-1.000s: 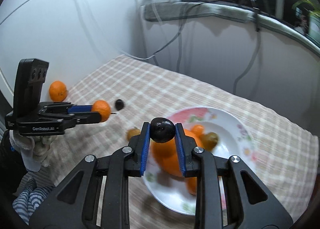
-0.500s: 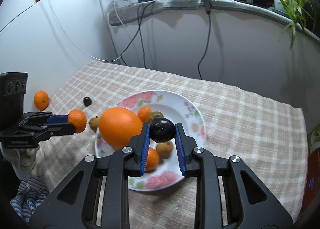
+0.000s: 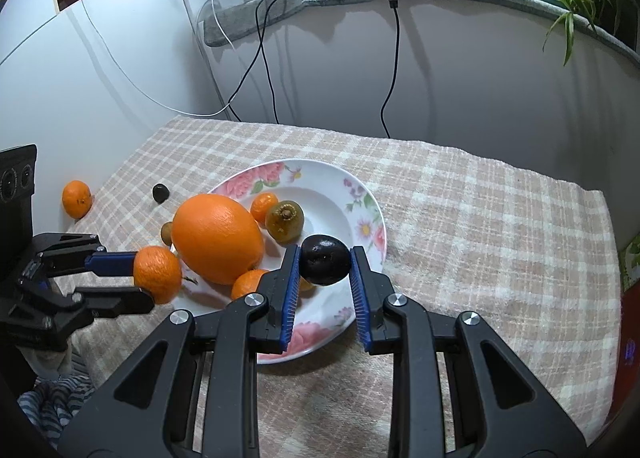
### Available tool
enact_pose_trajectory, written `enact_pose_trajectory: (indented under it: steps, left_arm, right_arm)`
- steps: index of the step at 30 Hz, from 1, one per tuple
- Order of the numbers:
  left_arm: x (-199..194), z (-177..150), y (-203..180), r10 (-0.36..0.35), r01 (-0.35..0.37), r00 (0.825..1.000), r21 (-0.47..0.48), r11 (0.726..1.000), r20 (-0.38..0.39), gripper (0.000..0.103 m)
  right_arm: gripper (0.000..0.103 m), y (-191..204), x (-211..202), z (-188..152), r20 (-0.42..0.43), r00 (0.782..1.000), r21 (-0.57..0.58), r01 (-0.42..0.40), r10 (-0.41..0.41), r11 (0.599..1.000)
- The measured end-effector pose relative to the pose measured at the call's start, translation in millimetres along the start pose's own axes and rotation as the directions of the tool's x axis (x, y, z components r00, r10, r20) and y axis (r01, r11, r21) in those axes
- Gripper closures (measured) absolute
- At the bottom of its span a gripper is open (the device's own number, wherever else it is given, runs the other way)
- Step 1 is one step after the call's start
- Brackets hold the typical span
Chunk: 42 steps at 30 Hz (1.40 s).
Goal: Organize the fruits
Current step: 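Carry the black plum with the right tool over the white plate, then lower the black plum into the plate and open the right tool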
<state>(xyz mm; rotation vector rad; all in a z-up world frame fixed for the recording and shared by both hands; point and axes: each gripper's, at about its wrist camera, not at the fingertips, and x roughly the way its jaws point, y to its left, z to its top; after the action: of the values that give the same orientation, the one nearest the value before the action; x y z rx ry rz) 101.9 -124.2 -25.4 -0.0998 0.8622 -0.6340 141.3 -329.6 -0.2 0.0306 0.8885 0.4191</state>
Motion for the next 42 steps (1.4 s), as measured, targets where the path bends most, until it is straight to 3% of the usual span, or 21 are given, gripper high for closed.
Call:
enact_pose_trajectory:
  steps: [13,34,36,38,39,40,42]
  left_arm:
    - [15.4,-1.1,-15.7,0.054,-0.052,0.998,0.075,0.996,-0.029,0.07]
    - [20.6,-1.7,-11.9,0.06,-0.057,0.997,0.059,0.997,-0.046,0.068]
    - [19.2,-0.7,-12.2,0.06,-0.058,0.997,0.059,0.997,-0.042,0.056]
    - [16.9,0.0,-12.9,0.058,-0.056,0.998,0.062,0.997,-0.034,0.054]
    - [16.2,0.6,-13.2,0.058,-0.056,0.998,0.064,0.996,-0.033,0.053]
    - [15.6,0.9,-13.5,0.06,-0.057,0.998,0.065,0.996,-0.031,0.05]
    - [14.0,1.2,-13.7,0.063,-0.061,0.998,0.065,0.996,-0.026,0.044]
  right_arm:
    - [0.078,-10.2,9.9,-4.0,-0.019,1.0,0.037,-0.021,0.022,0.999]
    - [0.077,-7.7,18.1,-2.1,-0.032,0.999,0.038,-0.037,0.038,0.999]
    - [0.077,-8.1,18.6,-1.9,-0.033,0.999,0.04,-0.038,0.039,0.998]
    - [0.076,-8.3,18.7,-1.7,-0.034,0.999,0.039,-0.036,0.037,0.999]
    - [0.067,-8.4,18.3,-1.4,-0.032,0.999,0.039,-0.034,0.035,0.999]
    - [0.051,-8.3,17.1,-1.3,-0.027,0.999,0.038,-0.031,0.032,0.999]
    - [0.035,-8.4,13.5,-1.2,-0.011,1.0,0.036,-0.027,0.027,0.999]
